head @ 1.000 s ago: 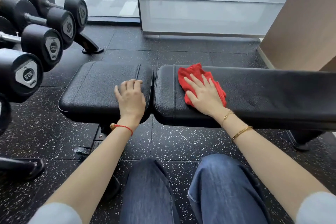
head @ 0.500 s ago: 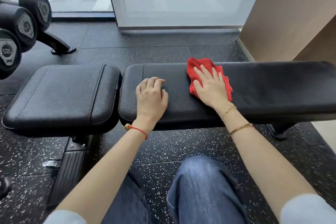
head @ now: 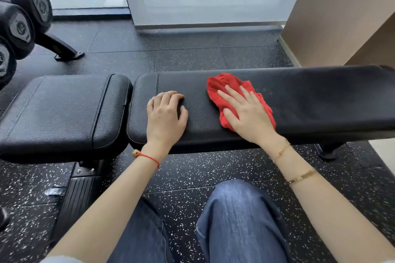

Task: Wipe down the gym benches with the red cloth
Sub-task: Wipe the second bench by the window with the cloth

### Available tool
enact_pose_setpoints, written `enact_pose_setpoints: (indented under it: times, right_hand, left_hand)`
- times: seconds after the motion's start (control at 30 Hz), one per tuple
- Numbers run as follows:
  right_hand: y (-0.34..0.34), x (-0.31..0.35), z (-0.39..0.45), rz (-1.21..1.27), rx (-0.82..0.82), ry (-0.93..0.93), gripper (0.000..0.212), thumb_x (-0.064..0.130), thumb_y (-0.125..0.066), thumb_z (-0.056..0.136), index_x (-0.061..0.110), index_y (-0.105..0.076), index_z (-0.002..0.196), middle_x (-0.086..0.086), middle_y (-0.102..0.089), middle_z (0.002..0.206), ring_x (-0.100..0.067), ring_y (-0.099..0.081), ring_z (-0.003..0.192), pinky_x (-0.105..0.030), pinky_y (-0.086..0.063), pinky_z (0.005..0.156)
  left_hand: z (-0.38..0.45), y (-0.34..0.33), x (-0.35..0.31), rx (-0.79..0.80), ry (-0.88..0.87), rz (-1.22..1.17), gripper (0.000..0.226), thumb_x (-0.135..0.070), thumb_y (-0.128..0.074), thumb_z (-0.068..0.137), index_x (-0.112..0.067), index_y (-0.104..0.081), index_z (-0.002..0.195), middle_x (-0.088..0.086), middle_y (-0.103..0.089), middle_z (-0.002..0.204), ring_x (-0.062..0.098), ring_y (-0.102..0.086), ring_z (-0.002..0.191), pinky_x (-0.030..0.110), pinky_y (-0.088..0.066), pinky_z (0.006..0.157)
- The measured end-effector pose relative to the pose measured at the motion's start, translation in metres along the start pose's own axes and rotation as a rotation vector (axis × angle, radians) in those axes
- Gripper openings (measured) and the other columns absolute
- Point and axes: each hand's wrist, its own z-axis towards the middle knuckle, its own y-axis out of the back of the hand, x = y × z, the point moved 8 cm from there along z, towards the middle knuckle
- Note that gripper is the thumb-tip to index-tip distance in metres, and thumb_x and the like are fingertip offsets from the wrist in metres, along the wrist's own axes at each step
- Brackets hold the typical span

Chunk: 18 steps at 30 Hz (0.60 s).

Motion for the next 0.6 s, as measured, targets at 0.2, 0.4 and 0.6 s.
enact_pose_setpoints:
  times: [0.2, 0.4, 0.6]
  right_hand:
    - [0.010, -0.075, 0.049, -0.066, 0.035, -0.346, 0.053, 0.039, -0.034, 0.101, 0.038, -0.024, 0.153, 0.009, -0.015, 0.164, -0.031, -0.012, 0.150, -0.045, -0.001, 0.123]
    - [-0.008, -0.005, 0.057, -0.030, 0.070, -0.136, 0.054, 0.040, -0.038, 0.099, 0.039, -0.026, 0.152, 0.009, -0.017, 0.163, -0.031, -0.012, 0.150, -0.044, 0.000, 0.123]
    - [-0.002, 0.009, -0.011, 0.010, 0.031, 0.045, 0.052, 0.038, -0.044, 0.099, 0.038, -0.033, 0.150, 0.012, -0.026, 0.160, -0.025, -0.017, 0.150, -0.041, -0.004, 0.123]
  left_hand:
    - [-0.002, -0.001, -0.002, 0.014, 0.001, 0.010, 0.031, -0.028, -0.051, 0.093, -0.018, -0.060, 0.120, 0.000, -0.059, 0.128, 0.024, -0.049, 0.124, 0.042, -0.030, 0.113]
    - [-0.001, 0.000, -0.002, 0.016, 0.007, 0.004, 0.030, -0.028, -0.052, 0.092, -0.019, -0.061, 0.119, 0.000, -0.060, 0.127, 0.025, -0.049, 0.124, 0.042, -0.031, 0.112]
    - [-0.001, 0.000, -0.002, 0.027, 0.010, 0.004, 0.030, -0.027, -0.053, 0.092, -0.019, -0.061, 0.120, -0.001, -0.060, 0.128, 0.024, -0.048, 0.125, 0.041, -0.029, 0.113]
